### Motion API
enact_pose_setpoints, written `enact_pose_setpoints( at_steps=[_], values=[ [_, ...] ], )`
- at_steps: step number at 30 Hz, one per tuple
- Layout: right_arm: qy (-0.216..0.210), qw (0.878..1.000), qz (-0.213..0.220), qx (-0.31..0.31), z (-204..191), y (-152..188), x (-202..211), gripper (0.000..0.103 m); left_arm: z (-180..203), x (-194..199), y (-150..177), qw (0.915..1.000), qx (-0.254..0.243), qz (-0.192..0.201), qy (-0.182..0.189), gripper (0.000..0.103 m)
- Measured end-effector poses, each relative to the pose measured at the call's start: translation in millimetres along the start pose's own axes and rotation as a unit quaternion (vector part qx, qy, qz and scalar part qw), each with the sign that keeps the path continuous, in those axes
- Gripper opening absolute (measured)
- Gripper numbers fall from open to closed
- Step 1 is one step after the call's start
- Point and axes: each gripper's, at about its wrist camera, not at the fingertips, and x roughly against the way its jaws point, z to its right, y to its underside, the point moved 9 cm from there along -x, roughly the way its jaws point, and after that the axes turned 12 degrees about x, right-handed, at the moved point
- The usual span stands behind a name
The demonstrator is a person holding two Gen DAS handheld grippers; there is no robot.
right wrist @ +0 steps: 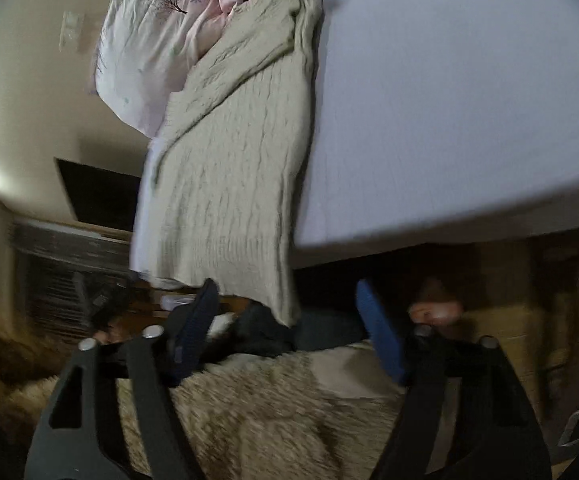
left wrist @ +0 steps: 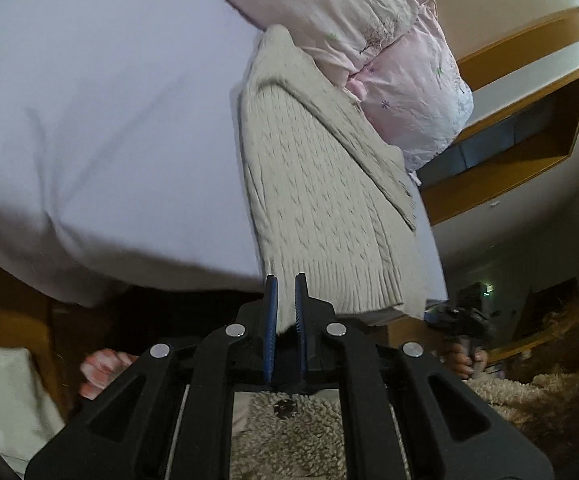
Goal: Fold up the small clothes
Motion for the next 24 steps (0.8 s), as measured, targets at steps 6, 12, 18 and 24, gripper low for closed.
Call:
enact_pose_setpoints(
  at_steps=[6,12,18,24],
  values=[
    [-0.099,0.994,0.023,-0.042,-1.8,-3.4,-26.5,0.053,3.5,-37.4,15.4,0.9985,0.020,-0.035,0.036,0.007],
    [-0.125,0.991,0.039,-0.018,-17.1,-4.5,-28.6,0.008,3.9,-42.9,14.5,0.9922,0.077,-0.027,0.095,0.005],
    [-0.127,0.982,0.111,0.079,-60.2,-39.6,18.5,0.008,44.6,-20.9,-3.3,0.9895,0.043,0.000,0.138,0.000],
    [-0.116,0.975,0.140,0.130,-86.0,-72.7,41.3,0.007,47.2,-3.7,-12.6,0.9973,-0.012,-0.004,0.073,0.000]
  ],
)
